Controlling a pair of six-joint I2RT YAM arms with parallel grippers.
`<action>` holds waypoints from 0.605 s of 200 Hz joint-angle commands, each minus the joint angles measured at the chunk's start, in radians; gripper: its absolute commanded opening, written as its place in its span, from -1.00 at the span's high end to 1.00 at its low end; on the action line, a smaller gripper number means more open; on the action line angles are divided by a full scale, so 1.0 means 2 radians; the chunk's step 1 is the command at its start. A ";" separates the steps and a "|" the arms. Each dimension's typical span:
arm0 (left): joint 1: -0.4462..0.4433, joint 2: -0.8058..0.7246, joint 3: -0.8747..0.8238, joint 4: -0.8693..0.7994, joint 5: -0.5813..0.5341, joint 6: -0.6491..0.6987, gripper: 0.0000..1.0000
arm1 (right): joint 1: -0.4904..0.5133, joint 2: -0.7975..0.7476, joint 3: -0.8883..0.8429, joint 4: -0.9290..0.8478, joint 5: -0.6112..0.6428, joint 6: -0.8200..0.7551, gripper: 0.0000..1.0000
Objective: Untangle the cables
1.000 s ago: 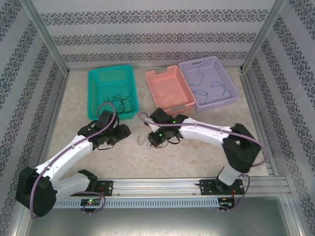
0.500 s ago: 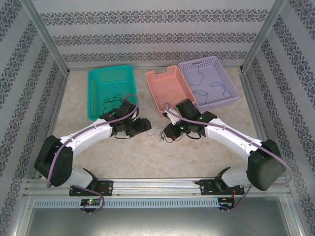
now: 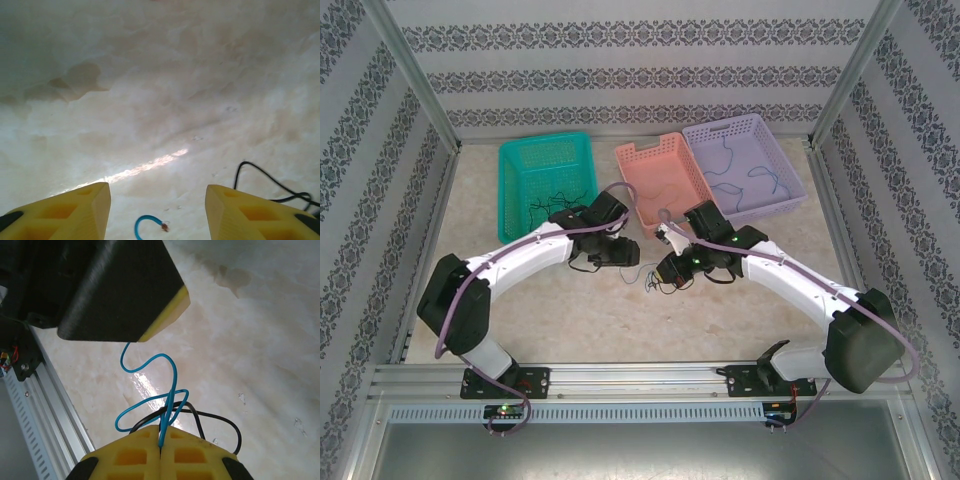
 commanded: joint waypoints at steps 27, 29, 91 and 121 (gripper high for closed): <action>-0.016 0.007 0.007 -0.037 -0.020 0.060 -0.03 | -0.014 0.006 0.011 -0.020 -0.034 -0.024 1.00; -0.017 0.006 0.007 -0.036 -0.019 0.062 -0.03 | -0.015 0.006 0.011 -0.020 -0.035 -0.025 1.00; -0.024 0.015 0.010 -0.037 -0.025 0.090 0.19 | -0.021 0.012 0.017 -0.028 -0.047 -0.030 1.00; -0.026 0.016 0.009 -0.031 -0.020 0.093 0.27 | -0.023 0.012 0.015 -0.026 -0.044 -0.029 1.00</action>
